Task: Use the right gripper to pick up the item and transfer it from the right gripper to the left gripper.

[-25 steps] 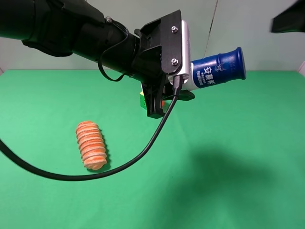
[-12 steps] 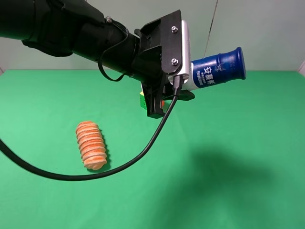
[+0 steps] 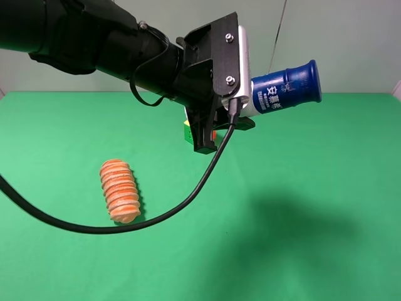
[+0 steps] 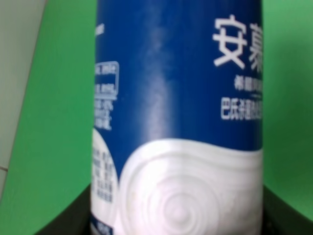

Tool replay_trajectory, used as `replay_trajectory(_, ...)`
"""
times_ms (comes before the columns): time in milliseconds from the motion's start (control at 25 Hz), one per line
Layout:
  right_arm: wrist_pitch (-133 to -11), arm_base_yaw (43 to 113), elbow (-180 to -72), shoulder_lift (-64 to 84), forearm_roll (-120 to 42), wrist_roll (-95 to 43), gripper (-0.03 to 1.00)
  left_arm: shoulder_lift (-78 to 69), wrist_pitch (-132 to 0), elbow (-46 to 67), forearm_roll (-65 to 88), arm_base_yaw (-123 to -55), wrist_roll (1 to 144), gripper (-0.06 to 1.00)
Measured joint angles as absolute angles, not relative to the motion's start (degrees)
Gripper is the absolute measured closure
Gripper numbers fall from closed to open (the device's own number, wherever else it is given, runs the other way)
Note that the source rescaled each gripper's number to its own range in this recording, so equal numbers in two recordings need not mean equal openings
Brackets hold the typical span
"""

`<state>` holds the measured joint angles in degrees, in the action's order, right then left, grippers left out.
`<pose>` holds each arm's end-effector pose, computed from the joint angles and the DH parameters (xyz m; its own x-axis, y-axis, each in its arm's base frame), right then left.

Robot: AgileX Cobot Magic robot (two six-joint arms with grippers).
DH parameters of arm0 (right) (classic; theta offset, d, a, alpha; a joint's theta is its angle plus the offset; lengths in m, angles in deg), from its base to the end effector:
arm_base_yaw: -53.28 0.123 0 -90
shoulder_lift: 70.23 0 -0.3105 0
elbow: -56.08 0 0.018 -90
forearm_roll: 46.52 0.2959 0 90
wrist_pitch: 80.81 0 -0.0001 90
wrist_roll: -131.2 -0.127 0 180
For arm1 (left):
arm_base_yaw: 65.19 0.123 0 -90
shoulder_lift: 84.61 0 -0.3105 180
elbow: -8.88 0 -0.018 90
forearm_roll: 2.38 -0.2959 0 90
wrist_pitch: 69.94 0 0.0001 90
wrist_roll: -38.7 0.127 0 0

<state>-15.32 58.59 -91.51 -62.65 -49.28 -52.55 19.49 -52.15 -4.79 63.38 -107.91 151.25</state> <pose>-0.0086 -0.0064 0.3683 -0.2674 0.0207 -0.9634 -0.0383 0.9987 0.0321 0.3031 -0.3282 0.2317 0.3223 0.6717 -0.6671 0.8639 0.0794 0.4974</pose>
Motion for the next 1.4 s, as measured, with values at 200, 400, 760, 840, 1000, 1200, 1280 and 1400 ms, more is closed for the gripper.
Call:
replay_trajectory(200, -14.43, 58.59, -84.79, -63.45, -48.23, -52.55, -0.03, 19.49, -52.15, -4.79, 63.38, -107.91, 151.25, 0.90)
replay_trajectory(400, -18.80, 58.59, -77.03, -63.45, -48.06, -51.92, -0.03, 19.49, -52.15, -4.79, 63.38, -107.91, 151.25, 0.90)
replay_trajectory(760, -21.98, 58.59, -74.18, -63.45, -48.11, -49.91, -0.03, 19.49, -52.15, -4.79, 63.38, -107.91, 151.25, 0.90)
replay_trajectory(840, -21.98, 58.59, -74.18, -63.45, -48.11, -49.91, -0.03, 19.49, -52.15, -4.79, 63.38, -107.91, 151.25, 0.90)
replay_trajectory(1000, -21.98, 58.59, -74.18, -63.45, -48.11, -49.91, -0.03, 19.49, -52.31, -4.79, 63.38, -107.91, 151.25, 0.90)
replay_trajectory(1200, -21.98, 58.59, -74.18, -63.45, -48.11, -49.91, -0.03, 19.49, -52.79, -4.79, 63.38, -107.91, 151.25, 0.90)
replay_trajectory(1280, -21.98, 58.59, -74.18, -63.45, -48.11, -49.91, -0.03, 19.49, -52.91, -4.79, 63.38, -107.91, 151.25, 0.90)
replay_trajectory(1400, -21.98, 58.59, -74.18, -63.45, -48.11, -49.91, -0.03, 19.49, -53.02, -4.79, 63.38, -107.91, 151.25, 0.90)
